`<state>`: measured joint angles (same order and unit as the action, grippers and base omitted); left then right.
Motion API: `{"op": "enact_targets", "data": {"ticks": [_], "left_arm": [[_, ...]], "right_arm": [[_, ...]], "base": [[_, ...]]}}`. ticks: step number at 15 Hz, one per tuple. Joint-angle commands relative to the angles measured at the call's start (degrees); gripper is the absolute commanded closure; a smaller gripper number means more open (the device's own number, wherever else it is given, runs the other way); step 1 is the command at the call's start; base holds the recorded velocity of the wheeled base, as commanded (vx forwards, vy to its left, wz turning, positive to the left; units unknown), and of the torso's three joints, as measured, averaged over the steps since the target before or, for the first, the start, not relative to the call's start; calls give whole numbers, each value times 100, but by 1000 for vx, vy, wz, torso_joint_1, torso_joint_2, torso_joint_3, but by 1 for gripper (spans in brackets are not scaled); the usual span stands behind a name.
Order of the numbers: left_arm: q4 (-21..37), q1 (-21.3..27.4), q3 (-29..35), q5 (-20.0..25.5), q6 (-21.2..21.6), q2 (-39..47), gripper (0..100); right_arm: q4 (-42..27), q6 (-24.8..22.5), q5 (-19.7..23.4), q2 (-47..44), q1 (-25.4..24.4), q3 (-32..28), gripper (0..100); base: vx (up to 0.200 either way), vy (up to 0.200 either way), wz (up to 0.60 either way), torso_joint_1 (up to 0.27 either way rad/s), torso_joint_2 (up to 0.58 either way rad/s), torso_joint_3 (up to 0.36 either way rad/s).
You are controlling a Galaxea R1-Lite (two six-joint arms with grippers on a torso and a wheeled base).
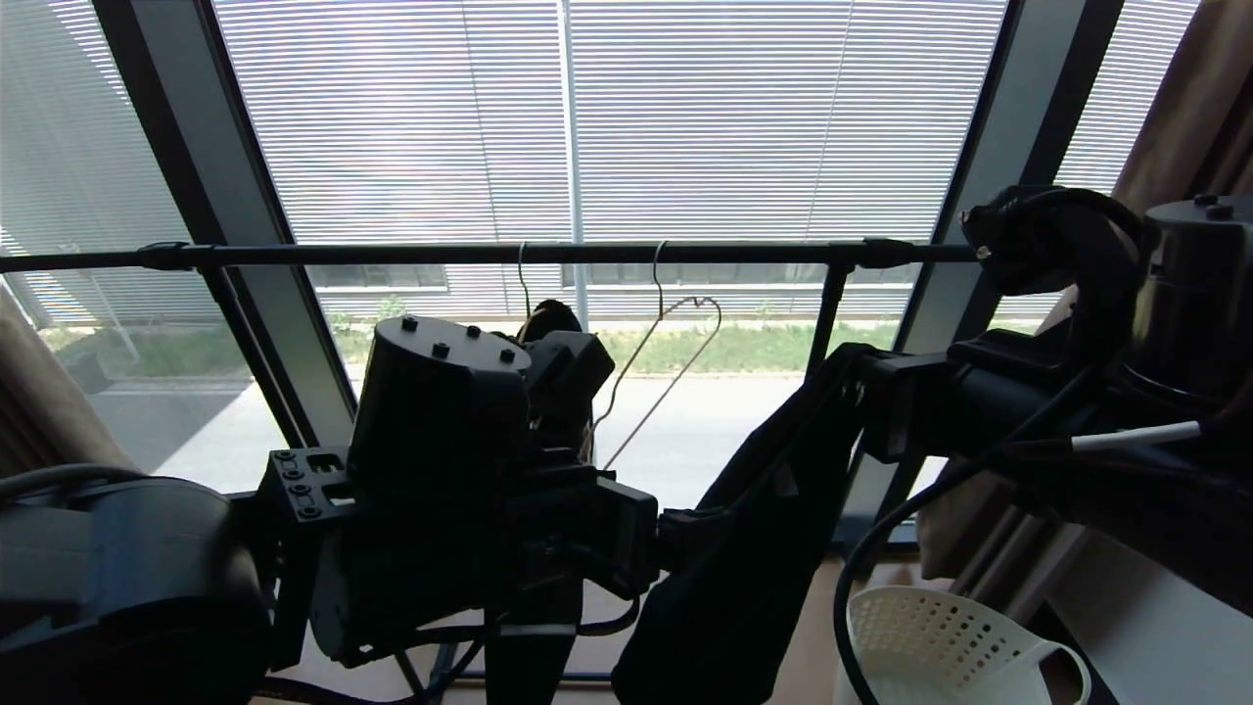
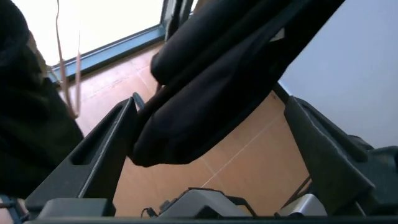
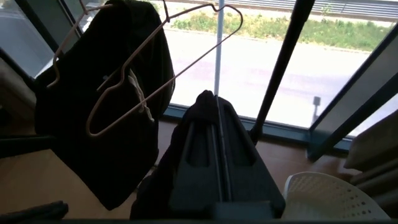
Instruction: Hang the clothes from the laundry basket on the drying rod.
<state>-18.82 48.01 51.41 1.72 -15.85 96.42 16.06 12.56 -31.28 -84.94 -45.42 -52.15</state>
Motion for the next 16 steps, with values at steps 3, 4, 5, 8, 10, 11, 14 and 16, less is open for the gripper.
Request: {"op": "enact_targets", "data": {"ticks": [3,4,5,8,10,11,14,16], "left_arm": [[-7,235,493,188,-6,694,0],[-25,235,572,197,-6,782,0],[-51,235,598,206,-15,817,0],[-236,332,915,206,-24,1090,0],[-227,341,1117,197,-24,1257,0],[-227,341,1152,197,-24,1292,0],[-227,367,1319,188,-32,1477,0],[-227,367,1381,145,-50,1723,0]], "right_arm": [[3,10,-256,-84,-19,-76,100],[3,10,-256,-66,-28,-67,100],[3,10,-256,-57,-28,-67,100],[3,10,-264,-75,-63,-58,100],[12,10,-264,-75,-63,-58,100],[12,10,-264,-75,-63,-58,100],[12,10,-344,-75,-63,-67,100],[38,10,-555,-75,-204,-58,100]], "base": [[0,0,0,0,0,0],[0,0,0,0,0,0],[0,0,0,0,0,0],[0,0,0,0,0,0],[0,0,0,0,0,0],[0,0,0,0,0,0],[0,0,0,0,0,0],[0,0,0,0,0,0]]}}
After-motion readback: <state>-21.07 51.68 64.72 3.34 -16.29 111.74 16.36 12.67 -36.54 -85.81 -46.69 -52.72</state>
